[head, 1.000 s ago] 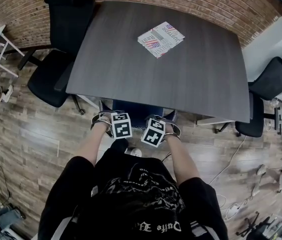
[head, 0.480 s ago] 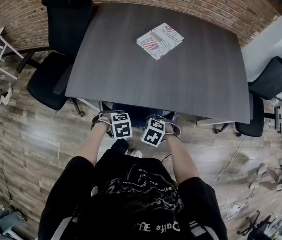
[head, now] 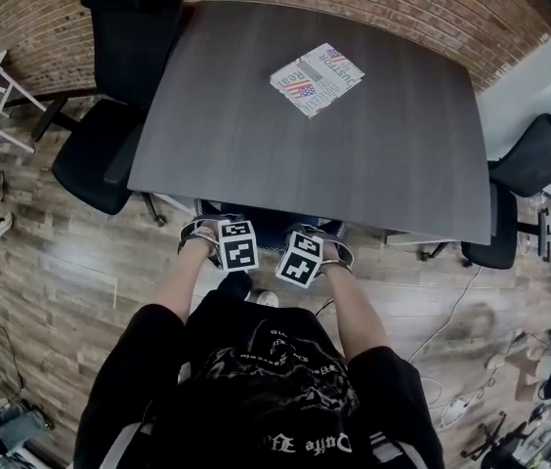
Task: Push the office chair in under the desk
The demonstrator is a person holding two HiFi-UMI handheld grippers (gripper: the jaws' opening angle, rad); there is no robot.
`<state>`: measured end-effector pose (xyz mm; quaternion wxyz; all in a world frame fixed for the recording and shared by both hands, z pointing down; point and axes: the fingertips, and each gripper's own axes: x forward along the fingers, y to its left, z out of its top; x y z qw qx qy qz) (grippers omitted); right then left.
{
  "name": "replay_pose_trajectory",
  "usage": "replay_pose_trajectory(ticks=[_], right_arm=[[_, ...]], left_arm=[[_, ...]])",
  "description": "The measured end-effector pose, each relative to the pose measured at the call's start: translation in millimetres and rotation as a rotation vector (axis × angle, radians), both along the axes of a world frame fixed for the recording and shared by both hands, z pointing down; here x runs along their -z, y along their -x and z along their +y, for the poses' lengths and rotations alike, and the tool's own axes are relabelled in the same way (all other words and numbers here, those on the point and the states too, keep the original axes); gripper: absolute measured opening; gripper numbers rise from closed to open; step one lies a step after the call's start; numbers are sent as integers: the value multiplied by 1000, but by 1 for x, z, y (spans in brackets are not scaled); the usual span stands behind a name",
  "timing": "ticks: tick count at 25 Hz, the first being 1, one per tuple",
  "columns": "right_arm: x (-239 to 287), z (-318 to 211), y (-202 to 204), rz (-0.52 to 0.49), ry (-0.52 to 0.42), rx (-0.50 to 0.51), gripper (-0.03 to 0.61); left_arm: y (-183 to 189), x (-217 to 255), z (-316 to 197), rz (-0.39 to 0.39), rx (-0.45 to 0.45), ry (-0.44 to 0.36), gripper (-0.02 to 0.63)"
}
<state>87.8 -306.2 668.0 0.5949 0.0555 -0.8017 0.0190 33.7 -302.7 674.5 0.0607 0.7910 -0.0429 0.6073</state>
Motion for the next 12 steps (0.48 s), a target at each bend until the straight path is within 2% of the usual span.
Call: replay_pose_trajectory(ticks=[12], right_arm=[[-5, -4, 0, 0, -16, -2, 95]], left_arm=[[1, -5, -4, -3, -7, -10, 103]])
